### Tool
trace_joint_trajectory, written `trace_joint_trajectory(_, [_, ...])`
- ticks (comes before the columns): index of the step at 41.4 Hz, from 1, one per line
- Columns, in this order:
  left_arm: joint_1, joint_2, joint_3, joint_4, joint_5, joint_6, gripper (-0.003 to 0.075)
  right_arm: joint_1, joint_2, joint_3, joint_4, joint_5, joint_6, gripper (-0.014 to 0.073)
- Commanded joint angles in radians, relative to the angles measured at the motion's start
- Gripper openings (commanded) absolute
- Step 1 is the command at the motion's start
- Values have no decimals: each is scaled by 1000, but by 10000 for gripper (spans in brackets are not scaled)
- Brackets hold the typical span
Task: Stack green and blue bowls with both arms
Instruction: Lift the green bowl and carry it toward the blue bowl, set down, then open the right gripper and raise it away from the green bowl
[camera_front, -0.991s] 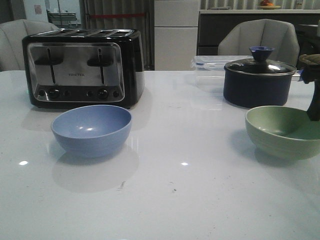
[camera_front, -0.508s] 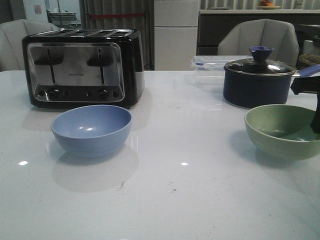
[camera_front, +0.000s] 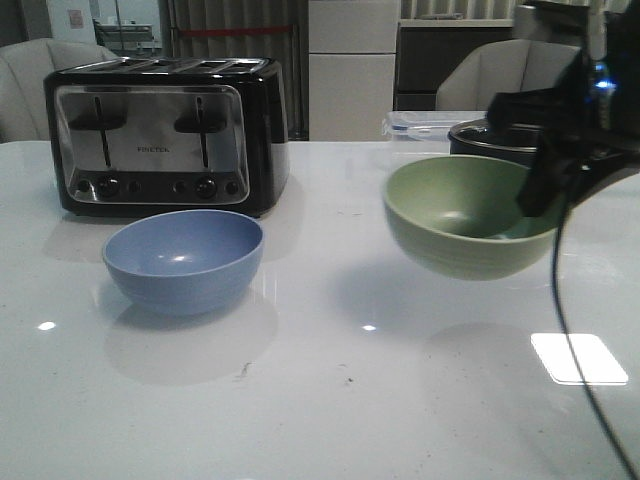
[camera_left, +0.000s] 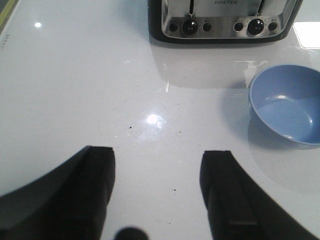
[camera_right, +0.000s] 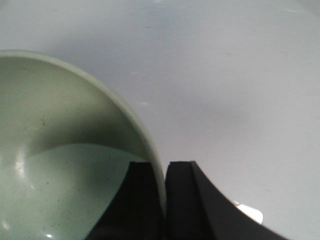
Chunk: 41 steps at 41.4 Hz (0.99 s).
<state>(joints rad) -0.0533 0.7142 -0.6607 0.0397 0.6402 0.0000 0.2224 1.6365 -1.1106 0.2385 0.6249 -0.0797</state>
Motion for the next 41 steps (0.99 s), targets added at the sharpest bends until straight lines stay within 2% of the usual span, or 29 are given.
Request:
trace_joint_trajectory(1, [-6, 3, -27, -5, -59, -6, 435, 87, -20, -34, 26, -66, -13, 52])
trace_joint_trajectory(8, [-6, 3, -27, -5, -58, -6, 435, 192, 59, -57, 28, -69, -13, 52])
trace_joint_trajectory(15, [-6, 3, -27, -5, -58, -6, 435, 224, 127, -91, 44, -57, -13, 83])
trace_joint_trajectory(19, [-6, 3, -27, -5, -58, -6, 435, 224, 152, -108, 46, -45, -13, 183])
trace_joint_trajectory(25, [-6, 3, -27, -5, -61, -6, 435, 224, 157, -125, 42, -51, -13, 390])
trace_joint_trajectory(27, [-6, 3, -27, -5, -64, -6, 435, 224, 146, -128, 33, -62, -20, 423])
trace_joint_trajectory(37, [-10, 21, -27, -10, -70, 0, 435, 226, -24, -94, -45, -71, -37, 435])
trace_joint_trajectory(41, [-44, 50, -34, -12, -70, 0, 438, 243, -137, -41, -54, -73, -68, 435])
